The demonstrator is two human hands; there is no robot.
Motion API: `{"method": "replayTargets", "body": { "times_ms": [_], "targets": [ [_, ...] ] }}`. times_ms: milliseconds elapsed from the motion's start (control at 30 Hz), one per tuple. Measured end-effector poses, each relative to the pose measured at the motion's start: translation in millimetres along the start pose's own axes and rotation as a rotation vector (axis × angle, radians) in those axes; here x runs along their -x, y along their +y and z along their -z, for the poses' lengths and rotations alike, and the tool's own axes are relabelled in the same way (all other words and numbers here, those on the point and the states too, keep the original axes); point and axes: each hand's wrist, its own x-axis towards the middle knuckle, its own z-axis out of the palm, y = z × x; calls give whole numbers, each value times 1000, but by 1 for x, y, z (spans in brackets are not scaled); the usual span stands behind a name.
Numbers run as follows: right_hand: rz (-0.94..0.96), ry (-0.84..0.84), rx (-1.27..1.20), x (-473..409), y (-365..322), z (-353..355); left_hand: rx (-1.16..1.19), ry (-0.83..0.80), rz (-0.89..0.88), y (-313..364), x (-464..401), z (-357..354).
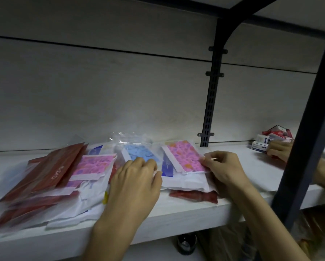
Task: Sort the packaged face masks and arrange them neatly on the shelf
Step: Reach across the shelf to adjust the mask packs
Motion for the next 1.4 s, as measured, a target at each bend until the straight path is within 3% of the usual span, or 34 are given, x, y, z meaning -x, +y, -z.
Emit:
{"method": "replayTargets", "body": {
  "times_ms": [133, 667, 1133, 1400],
  "targets": [
    [-44, 89, -156, -4, 7, 0, -51, -34, 19, 3, -1, -3],
    [56, 48, -161, 8, 0, 2, -261, -125, 14, 23, 3, -6],
    [41, 97, -185, 13, -2, 1, -310, -157, 243, 48, -12, -11],
    [40, 116, -115, 11, -3, 0, 49, 1, 317, 45, -28, -8]
  ]
}}
